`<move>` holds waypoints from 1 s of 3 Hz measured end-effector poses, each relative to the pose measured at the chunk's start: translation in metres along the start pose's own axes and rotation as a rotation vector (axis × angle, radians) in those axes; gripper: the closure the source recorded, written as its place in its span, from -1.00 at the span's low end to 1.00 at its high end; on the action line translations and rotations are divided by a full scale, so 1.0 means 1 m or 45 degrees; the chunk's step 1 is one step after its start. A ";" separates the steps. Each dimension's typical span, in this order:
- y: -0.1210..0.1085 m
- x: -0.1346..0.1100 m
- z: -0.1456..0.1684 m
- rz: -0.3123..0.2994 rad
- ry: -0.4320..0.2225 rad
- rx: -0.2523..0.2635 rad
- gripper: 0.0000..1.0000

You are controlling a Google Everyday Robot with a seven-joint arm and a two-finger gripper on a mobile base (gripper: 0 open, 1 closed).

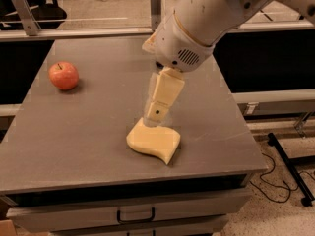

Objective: Move apple near pepsi can

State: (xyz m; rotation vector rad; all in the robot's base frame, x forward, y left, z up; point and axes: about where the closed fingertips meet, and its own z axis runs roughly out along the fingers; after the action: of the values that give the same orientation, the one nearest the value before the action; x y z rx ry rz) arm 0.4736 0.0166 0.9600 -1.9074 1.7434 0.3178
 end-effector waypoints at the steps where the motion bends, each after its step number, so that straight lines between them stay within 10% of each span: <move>1: -0.005 -0.002 0.001 -0.002 -0.010 0.018 -1.00; 3: -0.063 -0.047 0.077 -0.029 -0.236 0.097 -1.00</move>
Offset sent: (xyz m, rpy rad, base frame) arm 0.0796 0.1001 -0.0347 0.2720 -0.0749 -0.0050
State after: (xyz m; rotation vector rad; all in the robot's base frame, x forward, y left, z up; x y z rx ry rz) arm 0.5417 0.0987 0.9343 -1.7828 1.5893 0.4010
